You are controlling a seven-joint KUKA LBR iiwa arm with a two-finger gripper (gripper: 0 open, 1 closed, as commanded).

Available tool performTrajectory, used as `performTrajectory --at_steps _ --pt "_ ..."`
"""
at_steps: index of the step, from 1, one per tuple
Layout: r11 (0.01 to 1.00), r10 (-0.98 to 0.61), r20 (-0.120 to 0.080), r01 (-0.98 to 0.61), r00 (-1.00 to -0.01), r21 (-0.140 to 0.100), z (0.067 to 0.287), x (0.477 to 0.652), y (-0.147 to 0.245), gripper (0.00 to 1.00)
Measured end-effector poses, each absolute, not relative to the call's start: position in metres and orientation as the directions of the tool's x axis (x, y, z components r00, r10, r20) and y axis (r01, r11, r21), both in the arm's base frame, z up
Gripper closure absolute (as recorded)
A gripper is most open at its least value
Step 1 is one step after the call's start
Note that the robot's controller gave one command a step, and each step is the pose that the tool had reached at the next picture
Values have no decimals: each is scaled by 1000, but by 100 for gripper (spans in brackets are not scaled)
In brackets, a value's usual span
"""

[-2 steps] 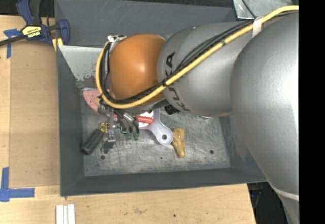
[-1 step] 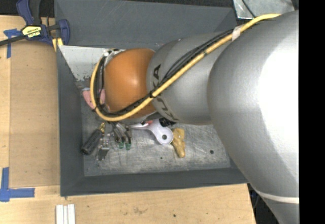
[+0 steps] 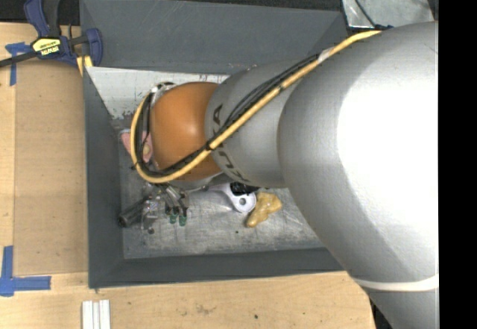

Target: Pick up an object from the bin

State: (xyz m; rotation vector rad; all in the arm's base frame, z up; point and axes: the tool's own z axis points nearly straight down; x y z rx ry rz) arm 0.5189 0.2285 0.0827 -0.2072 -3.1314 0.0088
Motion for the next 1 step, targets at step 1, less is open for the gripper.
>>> performTrajectory --at_steps 1 --pt "991 132 3 132 -991 -6 83 519 228 100"
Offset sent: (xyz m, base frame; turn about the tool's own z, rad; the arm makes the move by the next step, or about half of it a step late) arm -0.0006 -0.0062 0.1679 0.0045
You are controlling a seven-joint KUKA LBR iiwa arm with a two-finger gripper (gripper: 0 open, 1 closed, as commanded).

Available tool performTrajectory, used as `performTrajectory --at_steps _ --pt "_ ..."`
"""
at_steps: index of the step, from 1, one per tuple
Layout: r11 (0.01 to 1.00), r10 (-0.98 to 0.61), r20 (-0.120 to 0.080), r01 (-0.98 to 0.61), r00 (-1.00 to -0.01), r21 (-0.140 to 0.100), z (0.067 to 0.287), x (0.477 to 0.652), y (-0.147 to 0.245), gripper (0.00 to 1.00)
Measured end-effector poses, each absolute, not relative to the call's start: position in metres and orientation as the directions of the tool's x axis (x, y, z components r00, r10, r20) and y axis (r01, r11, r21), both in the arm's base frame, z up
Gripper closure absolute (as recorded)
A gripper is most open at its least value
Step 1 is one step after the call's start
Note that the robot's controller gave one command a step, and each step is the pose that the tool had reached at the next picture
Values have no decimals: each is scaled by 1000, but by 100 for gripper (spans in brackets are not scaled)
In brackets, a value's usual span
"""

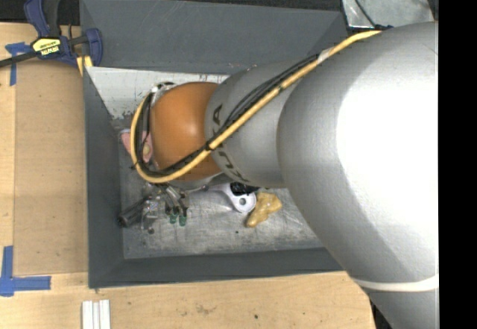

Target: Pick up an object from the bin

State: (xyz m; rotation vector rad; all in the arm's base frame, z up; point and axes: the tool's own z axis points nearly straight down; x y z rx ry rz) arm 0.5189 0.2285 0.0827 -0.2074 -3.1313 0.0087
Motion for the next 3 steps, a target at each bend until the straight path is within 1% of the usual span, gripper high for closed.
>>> performTrajectory --at_steps 1,2,3 --pt "991 132 4 132 -991 -6 84 518 228 100" --pt "992 -128 0 -128 -992 1 154 526 223 100" --pt "992 -127 0 -127 -992 1 154 526 223 100"
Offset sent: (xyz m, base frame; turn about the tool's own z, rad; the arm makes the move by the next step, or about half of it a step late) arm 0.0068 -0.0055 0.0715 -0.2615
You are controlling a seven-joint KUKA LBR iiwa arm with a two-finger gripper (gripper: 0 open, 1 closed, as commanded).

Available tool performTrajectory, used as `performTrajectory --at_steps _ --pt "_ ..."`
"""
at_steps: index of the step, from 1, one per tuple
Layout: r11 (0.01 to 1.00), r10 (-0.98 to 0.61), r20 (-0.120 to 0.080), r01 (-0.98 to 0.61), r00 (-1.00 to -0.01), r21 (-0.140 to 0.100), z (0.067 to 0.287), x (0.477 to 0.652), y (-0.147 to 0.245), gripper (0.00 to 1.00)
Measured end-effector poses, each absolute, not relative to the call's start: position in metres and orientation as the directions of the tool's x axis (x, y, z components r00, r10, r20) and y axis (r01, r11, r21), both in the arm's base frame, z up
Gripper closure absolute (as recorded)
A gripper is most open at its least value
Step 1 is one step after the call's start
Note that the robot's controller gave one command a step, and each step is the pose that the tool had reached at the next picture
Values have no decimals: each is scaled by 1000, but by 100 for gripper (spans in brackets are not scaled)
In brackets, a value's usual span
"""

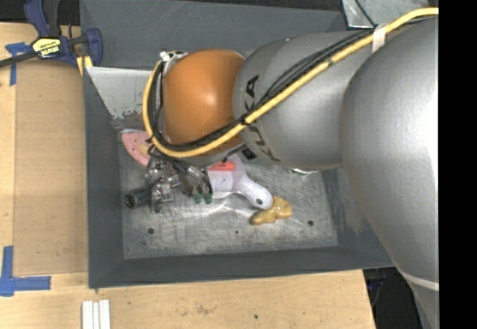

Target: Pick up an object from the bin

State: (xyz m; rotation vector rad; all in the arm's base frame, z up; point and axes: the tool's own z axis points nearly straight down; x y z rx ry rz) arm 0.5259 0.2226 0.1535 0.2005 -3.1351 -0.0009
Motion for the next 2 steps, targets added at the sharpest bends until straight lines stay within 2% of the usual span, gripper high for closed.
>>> performTrajectory --at_steps 1,2 --pt "993 -119 4 -119 -993 0 183 522 217 100" --pt "995 -101 -5 -101 -995 2 205 531 223 100"
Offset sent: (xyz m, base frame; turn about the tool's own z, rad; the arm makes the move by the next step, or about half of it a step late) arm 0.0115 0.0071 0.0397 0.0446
